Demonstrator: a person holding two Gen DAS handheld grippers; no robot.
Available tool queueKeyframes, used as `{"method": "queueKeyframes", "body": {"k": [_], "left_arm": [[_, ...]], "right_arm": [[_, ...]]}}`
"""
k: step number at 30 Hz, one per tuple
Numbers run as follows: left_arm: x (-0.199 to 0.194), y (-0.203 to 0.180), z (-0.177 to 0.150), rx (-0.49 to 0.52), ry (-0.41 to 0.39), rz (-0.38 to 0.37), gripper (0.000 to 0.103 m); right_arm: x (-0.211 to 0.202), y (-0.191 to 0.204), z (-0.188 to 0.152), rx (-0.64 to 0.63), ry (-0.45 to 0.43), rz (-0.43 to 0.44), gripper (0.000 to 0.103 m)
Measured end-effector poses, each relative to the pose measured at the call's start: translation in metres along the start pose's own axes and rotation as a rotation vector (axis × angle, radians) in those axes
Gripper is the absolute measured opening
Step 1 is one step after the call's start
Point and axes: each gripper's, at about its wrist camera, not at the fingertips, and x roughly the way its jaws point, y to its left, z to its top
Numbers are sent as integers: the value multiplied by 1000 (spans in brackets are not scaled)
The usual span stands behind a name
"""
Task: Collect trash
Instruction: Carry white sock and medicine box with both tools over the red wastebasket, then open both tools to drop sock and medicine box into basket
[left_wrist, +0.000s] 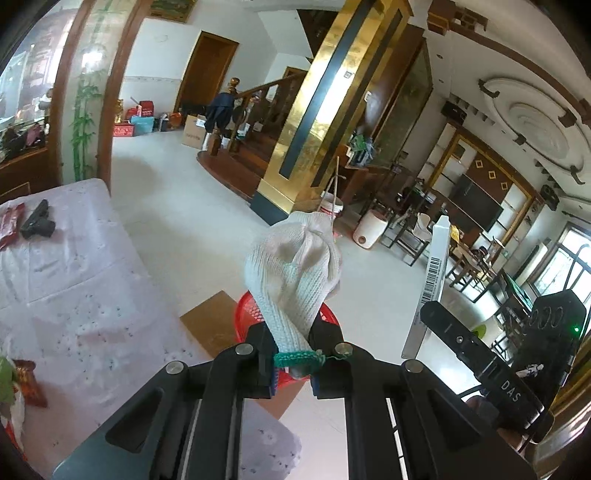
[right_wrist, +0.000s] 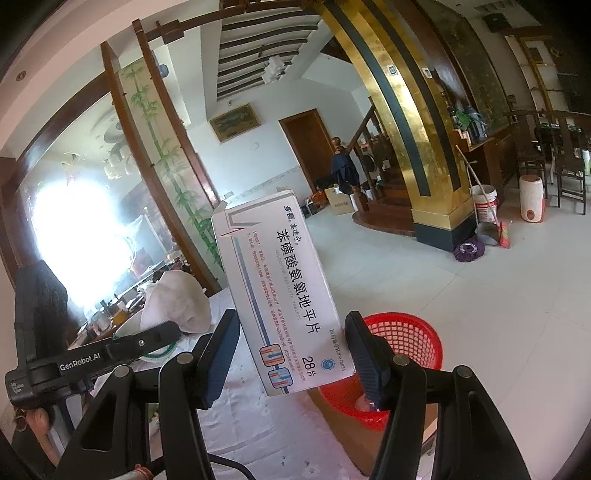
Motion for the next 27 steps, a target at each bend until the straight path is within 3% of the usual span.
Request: {"method": "queueKeyframes", "body": {"k": [10, 19, 27], "left_arm": [[79, 0, 3, 21, 116, -11, 11], [179, 19, -17, -14, 278, 19, 11], [219, 24, -30, -40, 368, -5, 11]], "right_arm": [[40, -44, -4, 59, 54, -51, 63], [111, -101, -32, 165, 202, -97, 63], [134, -133, -50, 217, 259, -121, 63]]}}
